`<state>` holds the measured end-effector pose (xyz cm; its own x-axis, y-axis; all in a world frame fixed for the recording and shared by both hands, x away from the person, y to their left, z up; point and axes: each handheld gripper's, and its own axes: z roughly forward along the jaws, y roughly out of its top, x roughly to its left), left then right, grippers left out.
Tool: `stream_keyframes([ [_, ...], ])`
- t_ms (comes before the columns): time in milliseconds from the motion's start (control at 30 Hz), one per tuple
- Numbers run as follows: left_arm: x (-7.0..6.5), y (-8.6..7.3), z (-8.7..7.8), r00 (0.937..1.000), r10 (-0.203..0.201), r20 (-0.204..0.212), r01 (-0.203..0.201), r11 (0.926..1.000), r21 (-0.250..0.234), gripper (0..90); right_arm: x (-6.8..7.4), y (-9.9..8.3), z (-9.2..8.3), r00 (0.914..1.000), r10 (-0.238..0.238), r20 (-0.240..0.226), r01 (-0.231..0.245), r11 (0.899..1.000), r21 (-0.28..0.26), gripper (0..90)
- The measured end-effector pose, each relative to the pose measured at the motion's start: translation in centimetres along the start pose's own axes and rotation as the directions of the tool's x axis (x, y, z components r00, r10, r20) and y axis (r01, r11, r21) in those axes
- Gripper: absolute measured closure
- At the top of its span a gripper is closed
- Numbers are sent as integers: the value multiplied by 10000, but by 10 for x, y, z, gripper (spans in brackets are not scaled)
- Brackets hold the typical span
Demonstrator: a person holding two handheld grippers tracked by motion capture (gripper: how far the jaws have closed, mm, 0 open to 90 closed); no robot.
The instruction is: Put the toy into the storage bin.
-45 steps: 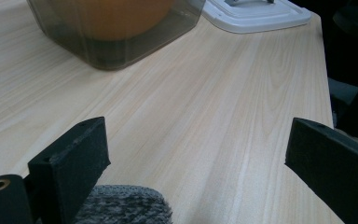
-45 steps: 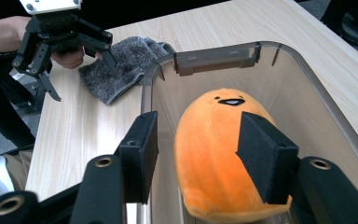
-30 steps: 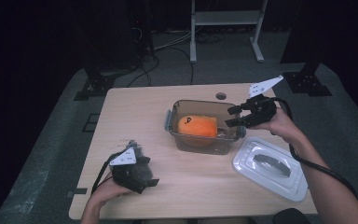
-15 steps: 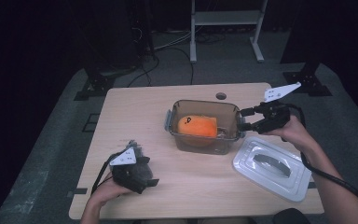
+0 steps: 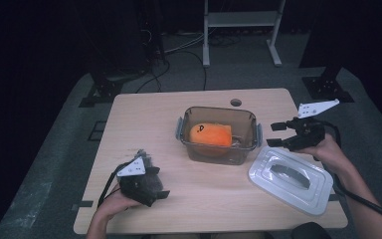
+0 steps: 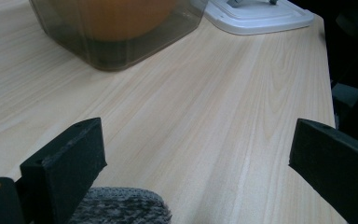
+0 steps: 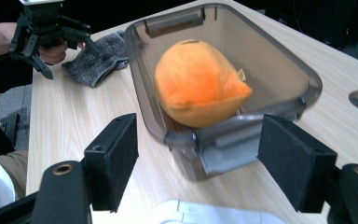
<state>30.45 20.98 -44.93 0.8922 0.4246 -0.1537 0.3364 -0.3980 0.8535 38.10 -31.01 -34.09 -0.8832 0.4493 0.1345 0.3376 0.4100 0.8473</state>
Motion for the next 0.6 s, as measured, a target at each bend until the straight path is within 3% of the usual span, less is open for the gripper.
stream_keyframes([
  [600, -1, 0, 0, 10000, 28, -21, -28, 10000, 19, 23, 2, -52, -10, 9975, 430, 559, -420, 9989, -194, 271],
])
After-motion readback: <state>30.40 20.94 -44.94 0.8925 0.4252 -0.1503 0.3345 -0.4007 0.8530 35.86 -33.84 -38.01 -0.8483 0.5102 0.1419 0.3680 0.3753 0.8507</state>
